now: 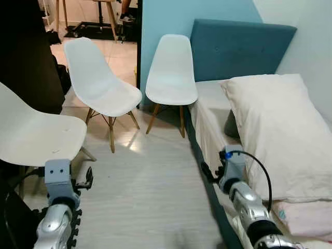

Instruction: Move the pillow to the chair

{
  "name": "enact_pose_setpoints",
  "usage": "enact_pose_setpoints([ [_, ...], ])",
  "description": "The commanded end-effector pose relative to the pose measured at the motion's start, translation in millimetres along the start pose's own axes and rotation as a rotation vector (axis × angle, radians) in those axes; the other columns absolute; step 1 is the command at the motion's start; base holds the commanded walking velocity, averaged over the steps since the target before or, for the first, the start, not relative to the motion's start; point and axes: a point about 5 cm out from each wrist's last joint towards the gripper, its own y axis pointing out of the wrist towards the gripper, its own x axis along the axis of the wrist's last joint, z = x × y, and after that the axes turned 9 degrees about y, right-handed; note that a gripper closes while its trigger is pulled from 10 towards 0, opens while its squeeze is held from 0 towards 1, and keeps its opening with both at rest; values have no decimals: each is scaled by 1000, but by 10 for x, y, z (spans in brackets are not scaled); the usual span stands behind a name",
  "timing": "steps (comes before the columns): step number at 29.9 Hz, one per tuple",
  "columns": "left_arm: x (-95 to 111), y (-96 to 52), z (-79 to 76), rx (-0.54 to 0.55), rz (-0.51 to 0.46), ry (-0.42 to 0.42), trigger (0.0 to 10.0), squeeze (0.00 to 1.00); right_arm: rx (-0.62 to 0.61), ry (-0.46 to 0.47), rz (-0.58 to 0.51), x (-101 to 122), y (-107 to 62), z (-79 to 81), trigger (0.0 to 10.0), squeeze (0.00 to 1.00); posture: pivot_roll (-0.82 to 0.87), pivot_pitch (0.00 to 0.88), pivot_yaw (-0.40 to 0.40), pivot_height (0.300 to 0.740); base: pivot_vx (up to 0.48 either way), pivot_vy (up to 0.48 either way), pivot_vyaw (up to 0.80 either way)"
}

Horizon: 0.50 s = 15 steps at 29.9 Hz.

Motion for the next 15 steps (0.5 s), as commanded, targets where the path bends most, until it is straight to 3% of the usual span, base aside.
enact_pose_setpoints([
  [1,43,51,4,-9,-3,-22,10000,0,-8,19,-17,50,38,16,10000,0,-27,0,-64,740,281,0,0],
  [4,176,140,-82,-38,-52,-35,10000,0,-12,45,-57,216,123,62,10000,0,-28,0,-65,740,365,0,0],
  [10,147,164,-112,-41,-43,-37,10000,0,-2,57,-75,286,159,97,10000,0,-42,0,-60,740,384,0,0],
  [13,167,197,-147,-48,-53,-39,10000,0,66,36,-103,386,212,230,10000,0,-42,0,-72,740,381,0,0],
  [15,167,197,-147,-48,-53,-39,10000,0,66,36,-103,386,212,230,10000,0,-42,0,-72,740,382,0,0],
])
